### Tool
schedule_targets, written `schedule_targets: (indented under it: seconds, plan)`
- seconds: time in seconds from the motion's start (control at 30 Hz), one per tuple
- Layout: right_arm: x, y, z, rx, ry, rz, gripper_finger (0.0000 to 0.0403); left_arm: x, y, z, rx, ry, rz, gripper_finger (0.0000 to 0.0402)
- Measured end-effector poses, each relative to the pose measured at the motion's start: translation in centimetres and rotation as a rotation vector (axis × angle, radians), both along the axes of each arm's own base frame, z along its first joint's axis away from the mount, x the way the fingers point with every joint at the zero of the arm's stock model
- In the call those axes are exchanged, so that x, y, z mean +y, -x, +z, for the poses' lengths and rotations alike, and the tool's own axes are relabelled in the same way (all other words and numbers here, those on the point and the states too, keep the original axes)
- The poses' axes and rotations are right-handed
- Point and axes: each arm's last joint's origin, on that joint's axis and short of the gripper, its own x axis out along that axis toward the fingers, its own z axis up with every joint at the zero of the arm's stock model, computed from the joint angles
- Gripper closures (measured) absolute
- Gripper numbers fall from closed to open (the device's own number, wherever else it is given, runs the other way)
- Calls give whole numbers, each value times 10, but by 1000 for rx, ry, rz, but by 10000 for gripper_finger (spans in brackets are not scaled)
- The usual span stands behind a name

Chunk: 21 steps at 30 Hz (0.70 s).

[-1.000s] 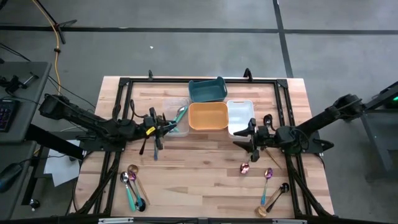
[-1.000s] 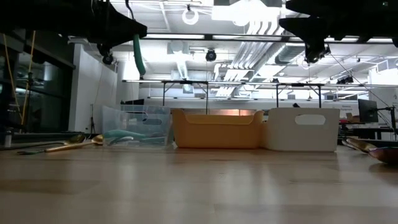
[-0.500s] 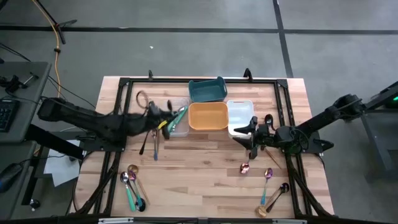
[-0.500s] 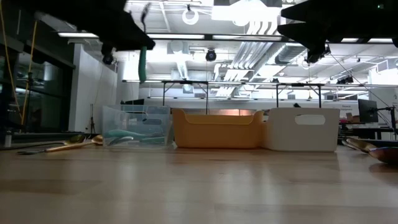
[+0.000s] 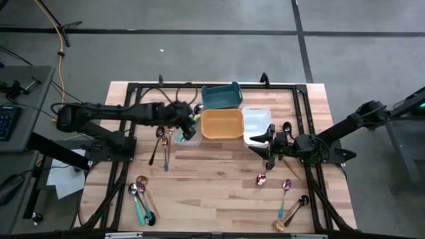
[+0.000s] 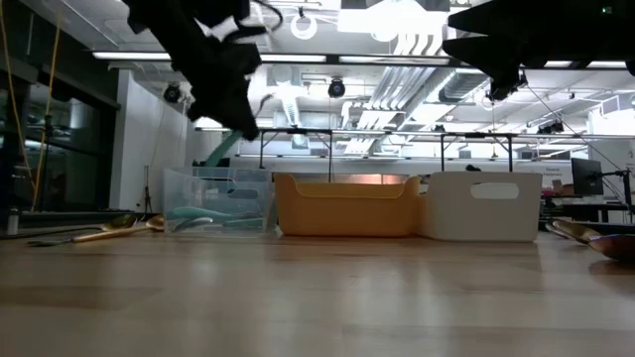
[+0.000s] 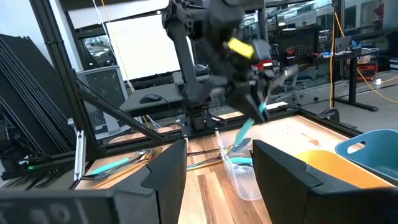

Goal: Sort silverware by color (type)
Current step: Put the turquoise blue spoon into the transparent bin

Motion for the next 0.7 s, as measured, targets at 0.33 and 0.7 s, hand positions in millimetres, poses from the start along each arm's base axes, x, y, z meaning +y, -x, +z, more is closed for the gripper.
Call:
schedule_targets:
  seconds: [0.33,0.7]
  plan:
    - [0,0,0,-1,-6,0,226,5,0,-26,171,100,77,358]
    - [0,0,0,-1,-6,0,226,4,2,-27,190,110,87,334]
